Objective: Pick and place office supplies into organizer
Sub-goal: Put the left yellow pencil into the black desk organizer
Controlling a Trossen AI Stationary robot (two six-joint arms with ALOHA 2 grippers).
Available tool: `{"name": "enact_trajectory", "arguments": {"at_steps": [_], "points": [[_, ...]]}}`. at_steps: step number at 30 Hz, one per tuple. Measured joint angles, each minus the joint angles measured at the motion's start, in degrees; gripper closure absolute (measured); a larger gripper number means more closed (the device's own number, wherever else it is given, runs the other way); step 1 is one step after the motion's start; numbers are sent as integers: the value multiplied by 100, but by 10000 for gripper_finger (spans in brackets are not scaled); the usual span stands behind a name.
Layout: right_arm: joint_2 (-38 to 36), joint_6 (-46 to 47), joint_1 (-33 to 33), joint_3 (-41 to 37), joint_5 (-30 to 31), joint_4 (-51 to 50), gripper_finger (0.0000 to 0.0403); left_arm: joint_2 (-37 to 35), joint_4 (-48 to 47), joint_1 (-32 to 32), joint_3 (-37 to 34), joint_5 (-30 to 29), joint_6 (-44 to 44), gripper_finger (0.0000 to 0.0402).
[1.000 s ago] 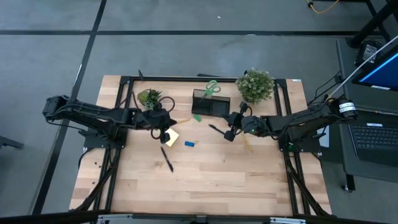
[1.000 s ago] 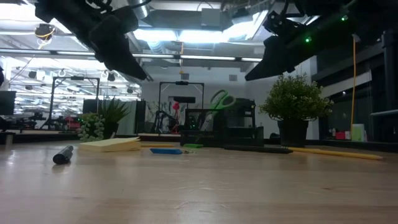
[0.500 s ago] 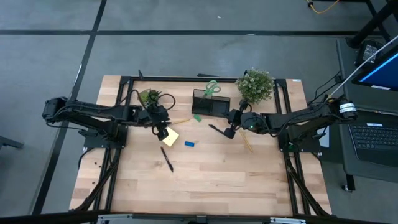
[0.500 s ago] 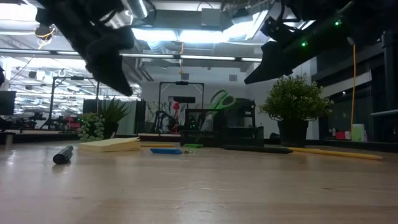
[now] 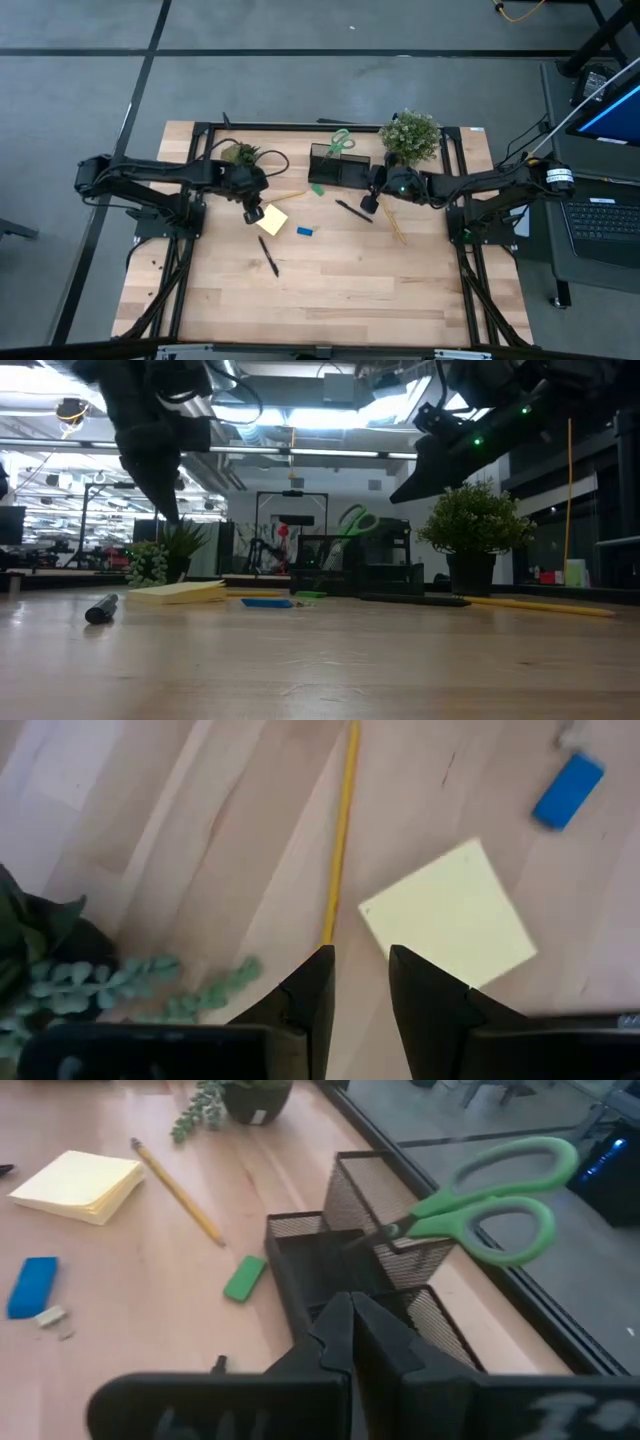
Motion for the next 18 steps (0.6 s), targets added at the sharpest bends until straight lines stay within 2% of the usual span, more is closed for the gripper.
{"name": "enact_trajectory", "arguments": {"at_steps": [9, 18], "points": [[0, -8, -131, 0, 0, 46, 394, 1153, -477, 175, 447, -88, 844, 309], [0, -21, -131, 0, 0, 50, 394, 1841, -411, 467, 464, 127, 1553, 309]]}}
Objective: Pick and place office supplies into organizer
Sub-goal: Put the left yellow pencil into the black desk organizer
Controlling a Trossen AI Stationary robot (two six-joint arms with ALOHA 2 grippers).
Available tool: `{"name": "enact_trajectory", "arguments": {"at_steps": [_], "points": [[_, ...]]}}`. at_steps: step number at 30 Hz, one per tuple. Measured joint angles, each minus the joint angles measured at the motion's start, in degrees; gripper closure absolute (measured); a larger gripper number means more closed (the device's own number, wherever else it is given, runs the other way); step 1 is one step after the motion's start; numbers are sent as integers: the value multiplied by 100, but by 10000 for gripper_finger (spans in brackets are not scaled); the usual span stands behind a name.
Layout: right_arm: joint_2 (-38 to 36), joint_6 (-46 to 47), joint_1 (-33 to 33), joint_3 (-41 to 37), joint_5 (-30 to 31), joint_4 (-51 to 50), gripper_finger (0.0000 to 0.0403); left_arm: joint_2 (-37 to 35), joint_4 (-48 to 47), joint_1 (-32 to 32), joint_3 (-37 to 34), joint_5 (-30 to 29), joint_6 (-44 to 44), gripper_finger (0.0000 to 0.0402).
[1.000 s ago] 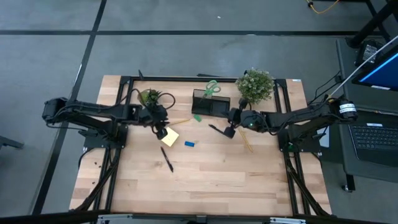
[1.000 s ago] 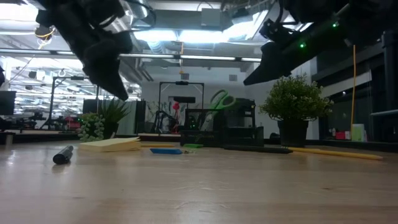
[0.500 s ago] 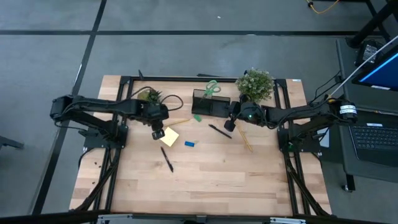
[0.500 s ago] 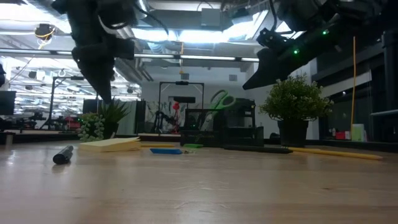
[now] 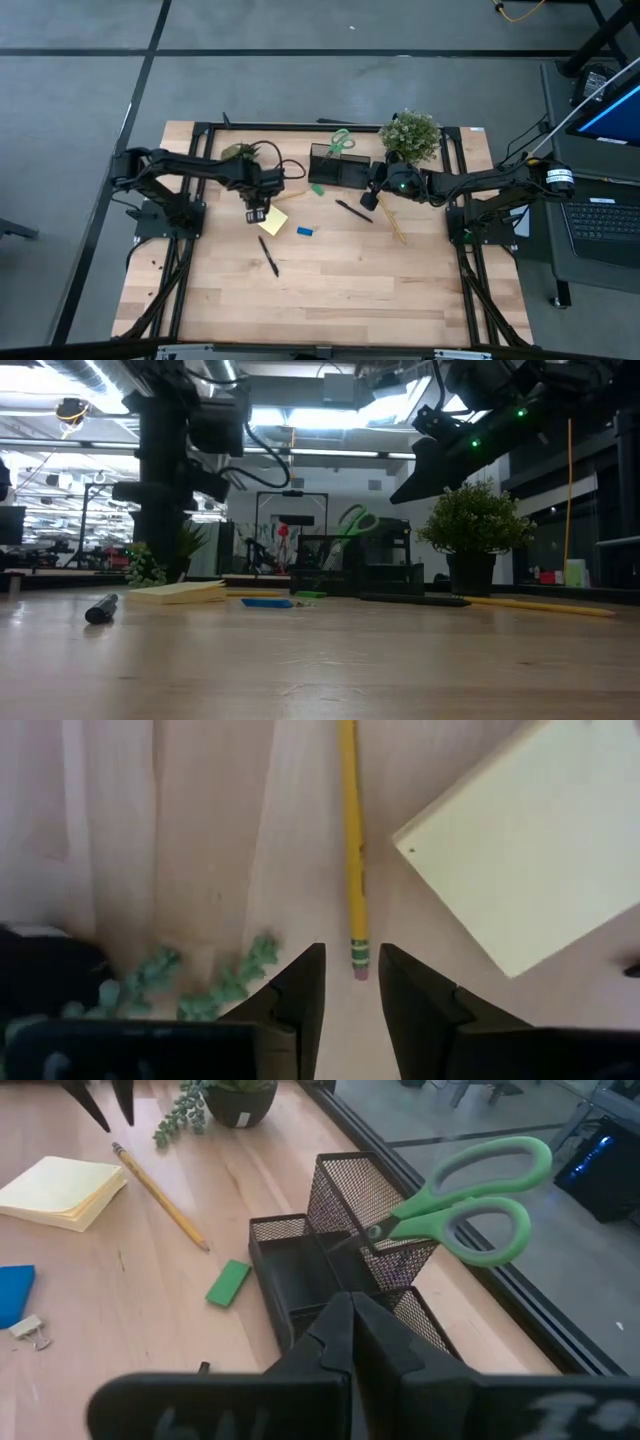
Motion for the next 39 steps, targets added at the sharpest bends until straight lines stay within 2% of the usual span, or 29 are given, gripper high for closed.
{"name": "enact_trajectory", "arguments": {"at_steps": [7, 13, 19, 25, 39], "points": [[2, -2, 0, 2, 0, 9, 394, 62, 500, 304, 20, 100, 352, 313], [2, -129, 0, 2, 0, 37, 394, 178, 533, 461, 428, 346, 432, 313], [2, -127, 0, 2, 0, 39, 394, 690, 500, 464, 877, 343, 812, 313], [2, -131, 0, 2, 1, 37, 394, 1280, 119, 464, 1024, 348, 848, 313], [2, -151, 0, 2, 2, 35, 394, 1533, 337, 462, 1045, 1063, 848, 315]]}}
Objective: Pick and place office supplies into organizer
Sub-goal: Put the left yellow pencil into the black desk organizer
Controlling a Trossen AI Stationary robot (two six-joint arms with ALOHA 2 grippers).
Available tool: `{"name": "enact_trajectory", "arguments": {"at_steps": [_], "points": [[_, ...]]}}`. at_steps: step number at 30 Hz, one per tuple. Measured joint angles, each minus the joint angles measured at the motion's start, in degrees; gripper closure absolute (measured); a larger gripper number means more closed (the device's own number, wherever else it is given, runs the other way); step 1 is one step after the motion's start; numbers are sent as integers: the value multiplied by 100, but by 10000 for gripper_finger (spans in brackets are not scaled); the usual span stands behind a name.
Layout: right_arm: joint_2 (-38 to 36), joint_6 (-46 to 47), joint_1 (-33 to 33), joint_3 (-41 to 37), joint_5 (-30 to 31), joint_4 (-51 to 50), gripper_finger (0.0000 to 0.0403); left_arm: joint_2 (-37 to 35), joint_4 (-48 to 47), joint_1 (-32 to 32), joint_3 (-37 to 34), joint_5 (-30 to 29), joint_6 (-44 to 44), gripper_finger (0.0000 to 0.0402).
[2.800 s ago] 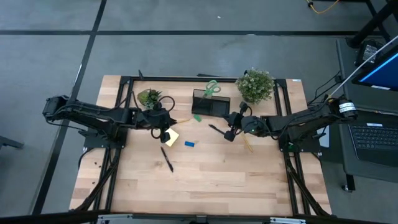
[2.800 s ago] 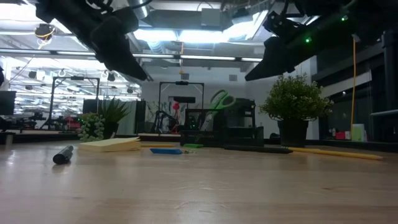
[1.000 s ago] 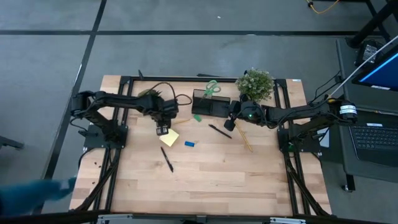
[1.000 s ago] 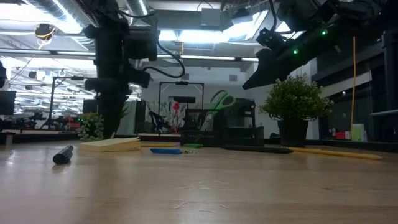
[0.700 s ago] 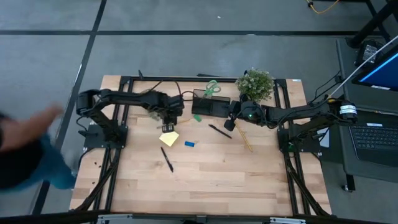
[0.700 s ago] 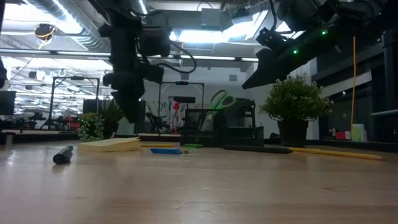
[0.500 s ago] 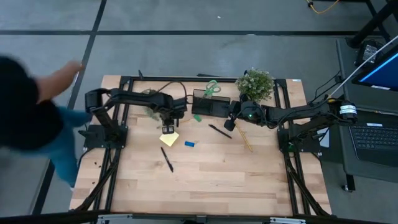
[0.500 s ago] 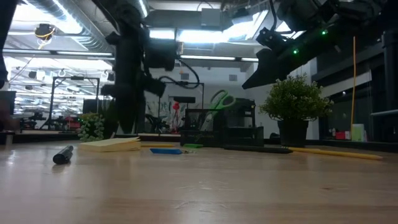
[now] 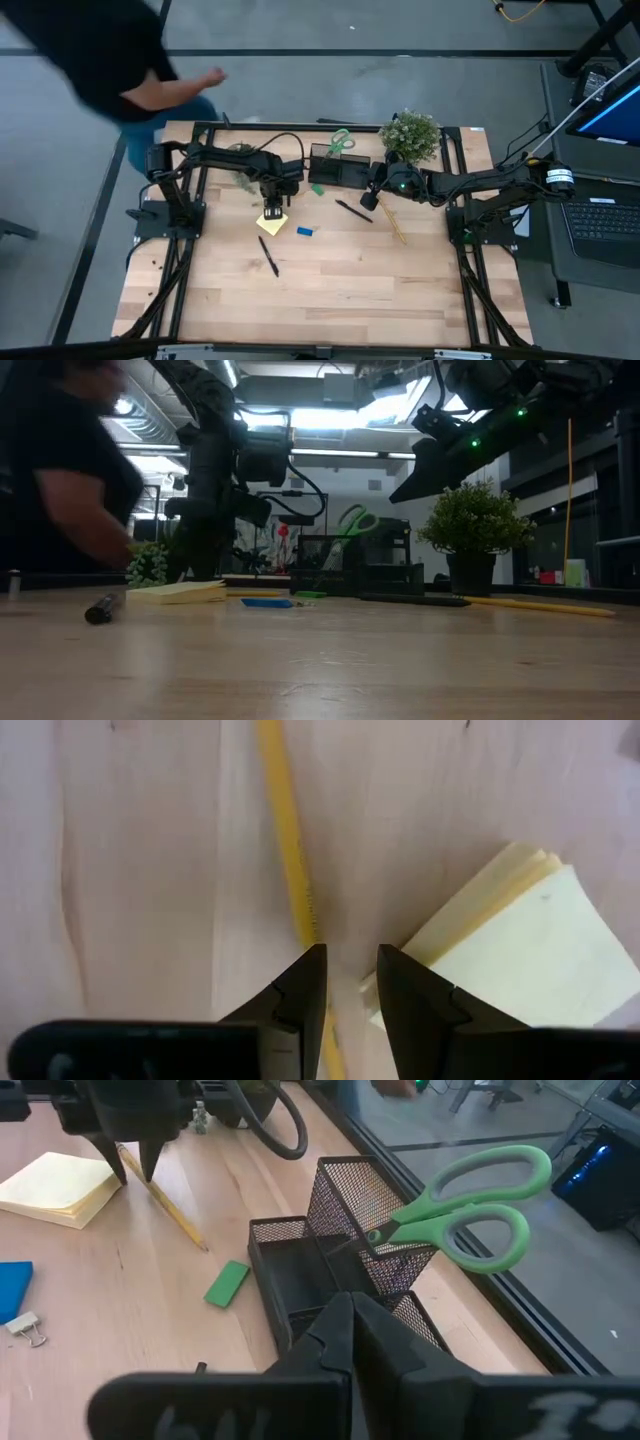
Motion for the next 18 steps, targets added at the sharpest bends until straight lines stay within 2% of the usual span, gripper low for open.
{"name": "enact_trajectory", "arguments": {"at_steps": [11, 18], "points": [[0, 4, 0, 2, 0, -3, 394, 297, 216, -2, 24, -274, 2, 315], [0, 2, 0, 2, 0, -6, 394, 299, 227, 1, 17, -254, 88, 317]]}}
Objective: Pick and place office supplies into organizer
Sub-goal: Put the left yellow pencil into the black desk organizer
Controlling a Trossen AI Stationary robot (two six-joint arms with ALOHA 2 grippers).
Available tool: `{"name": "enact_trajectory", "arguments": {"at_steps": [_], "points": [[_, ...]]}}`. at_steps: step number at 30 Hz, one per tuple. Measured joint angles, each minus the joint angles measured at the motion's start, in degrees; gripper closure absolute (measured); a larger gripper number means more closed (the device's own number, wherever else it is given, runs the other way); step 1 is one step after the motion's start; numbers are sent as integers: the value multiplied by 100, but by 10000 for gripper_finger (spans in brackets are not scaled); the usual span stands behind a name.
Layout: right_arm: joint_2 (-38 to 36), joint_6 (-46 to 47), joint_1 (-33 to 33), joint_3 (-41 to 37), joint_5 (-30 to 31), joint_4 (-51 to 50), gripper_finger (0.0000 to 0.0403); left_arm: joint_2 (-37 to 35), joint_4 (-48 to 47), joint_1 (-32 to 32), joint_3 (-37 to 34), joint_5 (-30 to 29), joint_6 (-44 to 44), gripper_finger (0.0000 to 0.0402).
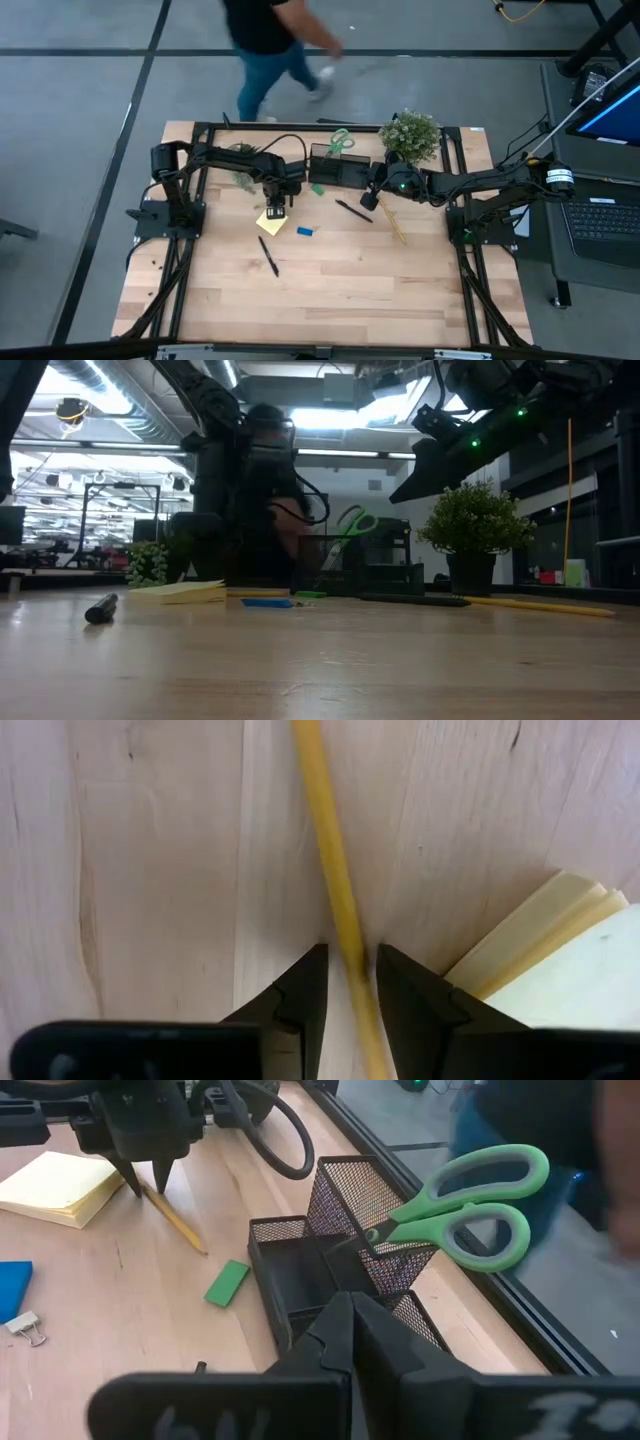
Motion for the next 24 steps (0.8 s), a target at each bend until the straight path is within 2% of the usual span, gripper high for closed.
{"name": "enact_trajectory", "arguments": {"at_steps": [24], "points": [[0, -7, 0, 0, 0, 2, 394, 11, -9, -1, -17, 2, -325, 324]]}}
